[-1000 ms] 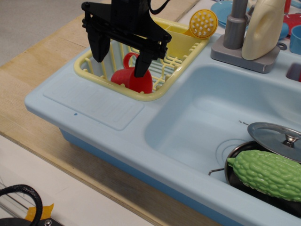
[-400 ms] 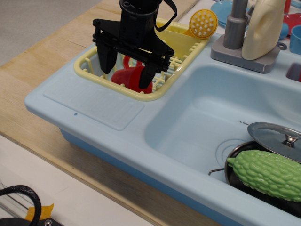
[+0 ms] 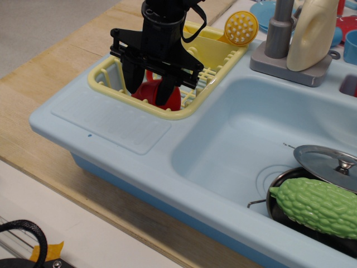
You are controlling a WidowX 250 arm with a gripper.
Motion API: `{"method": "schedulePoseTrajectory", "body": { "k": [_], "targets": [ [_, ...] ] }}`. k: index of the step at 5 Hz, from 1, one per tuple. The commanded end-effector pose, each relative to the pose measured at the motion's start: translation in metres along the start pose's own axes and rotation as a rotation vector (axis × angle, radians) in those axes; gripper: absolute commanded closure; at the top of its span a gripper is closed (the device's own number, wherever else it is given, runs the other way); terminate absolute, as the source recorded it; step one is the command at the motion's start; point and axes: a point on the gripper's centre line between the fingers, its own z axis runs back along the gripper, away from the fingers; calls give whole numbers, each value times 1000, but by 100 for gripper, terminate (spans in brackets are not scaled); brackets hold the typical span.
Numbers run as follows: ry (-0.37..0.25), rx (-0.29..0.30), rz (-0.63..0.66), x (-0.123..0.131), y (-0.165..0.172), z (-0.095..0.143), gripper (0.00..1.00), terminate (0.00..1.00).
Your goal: Flip cup upright
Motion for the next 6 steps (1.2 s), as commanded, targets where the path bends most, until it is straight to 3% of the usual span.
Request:
{"method": "schedulePoseTrajectory", "body": {
  "k": [1,3,4,5,6],
  "targets": [
    [-36,-6,16,10,5,4,100,0],
    [-56,-18,39,23,12,10,100,0],
    [-40,-39,46,29,16,10,100,0],
    [21,-36,51,30,19,4,100,0],
    [90,-76,69,29,24,-10,0,0]
  ]
}}
